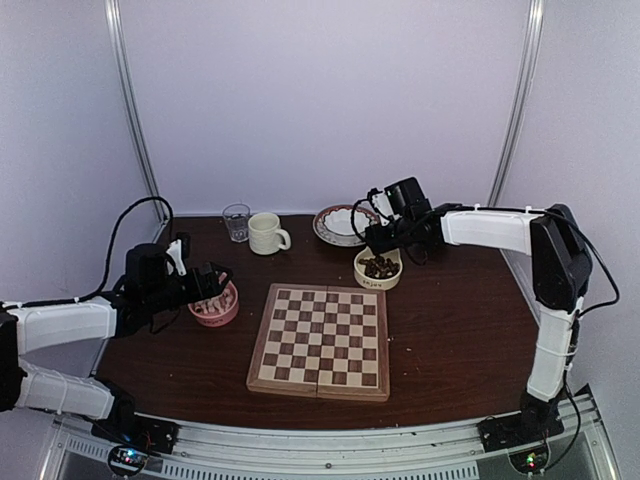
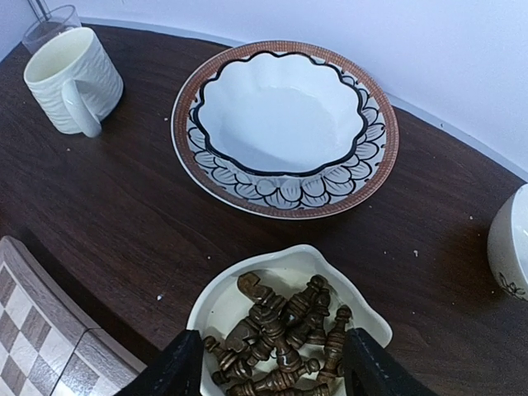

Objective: Set up the chess pieces on the board
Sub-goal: Pick up the king from the storage box.

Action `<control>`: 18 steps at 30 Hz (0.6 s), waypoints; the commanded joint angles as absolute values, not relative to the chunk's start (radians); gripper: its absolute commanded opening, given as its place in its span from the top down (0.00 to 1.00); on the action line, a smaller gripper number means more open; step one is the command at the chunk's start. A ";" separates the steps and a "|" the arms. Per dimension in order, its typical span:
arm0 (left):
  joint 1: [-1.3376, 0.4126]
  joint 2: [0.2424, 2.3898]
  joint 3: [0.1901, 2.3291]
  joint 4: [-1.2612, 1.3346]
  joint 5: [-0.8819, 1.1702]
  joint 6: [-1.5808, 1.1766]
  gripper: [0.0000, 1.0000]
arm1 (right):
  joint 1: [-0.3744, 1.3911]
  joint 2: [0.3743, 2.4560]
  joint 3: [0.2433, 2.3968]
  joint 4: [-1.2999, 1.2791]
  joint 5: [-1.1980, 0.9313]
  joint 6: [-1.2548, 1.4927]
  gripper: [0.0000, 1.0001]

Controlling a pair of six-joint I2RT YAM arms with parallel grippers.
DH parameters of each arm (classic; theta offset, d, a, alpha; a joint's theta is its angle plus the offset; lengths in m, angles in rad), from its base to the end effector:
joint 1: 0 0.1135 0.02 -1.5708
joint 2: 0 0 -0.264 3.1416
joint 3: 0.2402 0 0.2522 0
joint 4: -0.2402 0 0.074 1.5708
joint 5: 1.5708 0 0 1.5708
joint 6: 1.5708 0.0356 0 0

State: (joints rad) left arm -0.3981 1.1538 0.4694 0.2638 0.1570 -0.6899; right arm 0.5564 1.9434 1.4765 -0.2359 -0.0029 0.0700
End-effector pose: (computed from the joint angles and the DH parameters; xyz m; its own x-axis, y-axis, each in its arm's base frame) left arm 0.2195 -0.0983 0.2019 -0.6177 -0.4222 -0.6635 0.1573 0.7603 -0.6302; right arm 0.3782 0.2354 0.2319 -0.5846 -0.2812 -0.7610 -0.4903 0.8698 0.0552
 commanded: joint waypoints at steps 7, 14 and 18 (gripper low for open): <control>-0.417 1.184 0.515 0.310 0.192 -0.655 0.03 | 0.562 2.062 1.592 -0.351 0.063 0.030 0.44; -0.420 1.181 0.523 0.296 0.192 -0.655 0.03 | 0.570 2.126 1.659 -0.421 0.097 0.021 0.50; -0.422 1.175 0.526 0.284 0.187 -0.653 0.03 | 0.574 2.156 1.687 -0.455 0.111 0.017 0.53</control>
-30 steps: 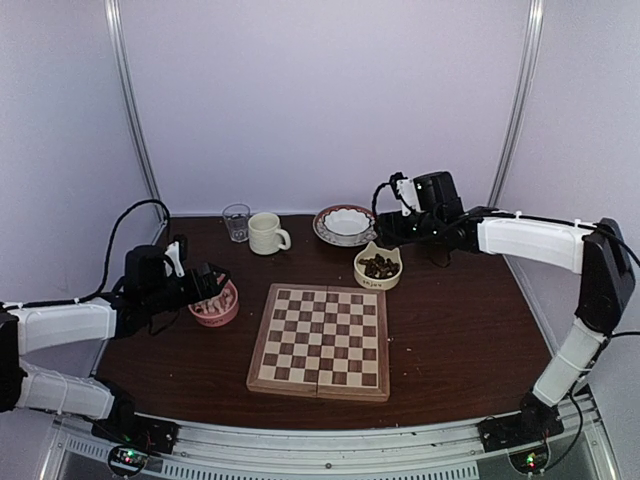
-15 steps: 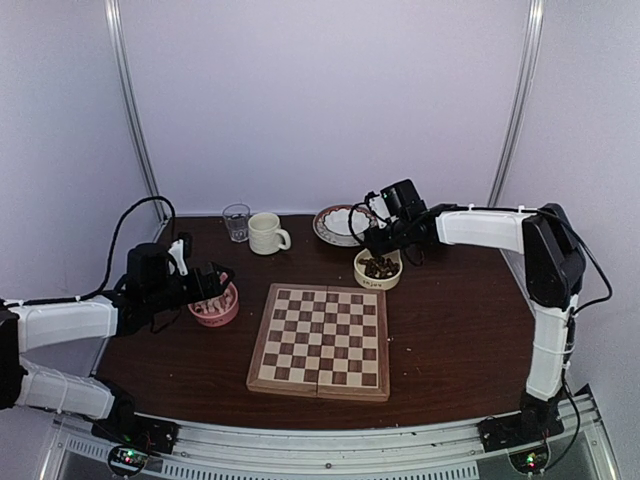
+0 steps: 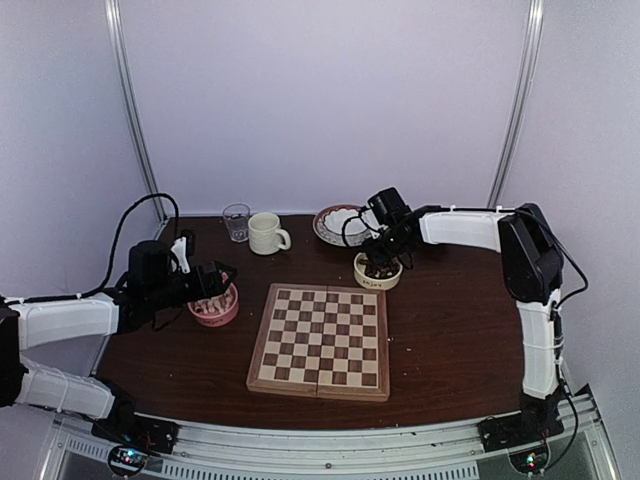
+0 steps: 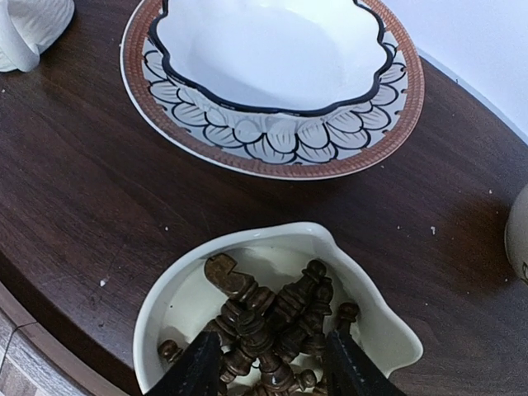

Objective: Set up the chess pieces on the board
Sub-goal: Pick up the king from the storage box.

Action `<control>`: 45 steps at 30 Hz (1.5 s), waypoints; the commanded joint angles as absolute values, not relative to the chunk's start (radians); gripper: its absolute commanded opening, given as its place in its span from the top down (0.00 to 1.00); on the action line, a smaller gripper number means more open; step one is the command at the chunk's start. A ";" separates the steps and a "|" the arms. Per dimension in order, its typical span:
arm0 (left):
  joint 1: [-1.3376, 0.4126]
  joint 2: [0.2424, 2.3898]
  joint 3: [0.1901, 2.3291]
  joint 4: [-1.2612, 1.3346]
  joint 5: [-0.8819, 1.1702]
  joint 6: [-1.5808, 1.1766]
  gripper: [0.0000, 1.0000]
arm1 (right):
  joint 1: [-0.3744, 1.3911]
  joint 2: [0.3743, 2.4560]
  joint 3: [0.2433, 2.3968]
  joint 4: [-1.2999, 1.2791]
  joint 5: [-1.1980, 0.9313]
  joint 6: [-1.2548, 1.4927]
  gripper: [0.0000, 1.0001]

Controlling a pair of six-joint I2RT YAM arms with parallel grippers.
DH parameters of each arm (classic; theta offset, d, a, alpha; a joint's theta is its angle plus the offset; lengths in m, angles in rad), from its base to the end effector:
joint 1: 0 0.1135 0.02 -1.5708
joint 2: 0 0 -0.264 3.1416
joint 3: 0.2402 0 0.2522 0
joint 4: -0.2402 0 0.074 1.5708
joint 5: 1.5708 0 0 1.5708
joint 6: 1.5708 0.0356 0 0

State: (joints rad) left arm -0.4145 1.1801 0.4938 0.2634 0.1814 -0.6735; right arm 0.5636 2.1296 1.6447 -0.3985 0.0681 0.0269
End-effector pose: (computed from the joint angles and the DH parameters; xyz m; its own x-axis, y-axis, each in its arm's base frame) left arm 0.2229 -0.1051 0.2041 -0.6346 -0.3910 -0.6666 0.1930 0.7550 -0.6266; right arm 0.4021 0.2513 0.1916 -0.6665 -0.3894 -0.6357 -0.4787 0.8772 -0.0355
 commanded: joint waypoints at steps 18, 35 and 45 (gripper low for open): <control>-0.423 1.170 0.533 0.265 0.184 -0.652 0.03 | 0.589 2.249 1.777 -0.521 0.182 0.014 0.61; -0.423 1.170 0.540 0.254 0.183 -0.655 0.03 | 0.600 2.246 1.787 -0.524 0.187 0.014 0.78; -0.423 1.173 0.540 0.252 0.187 -0.656 0.03 | 0.609 2.111 1.643 -0.384 0.184 0.020 0.82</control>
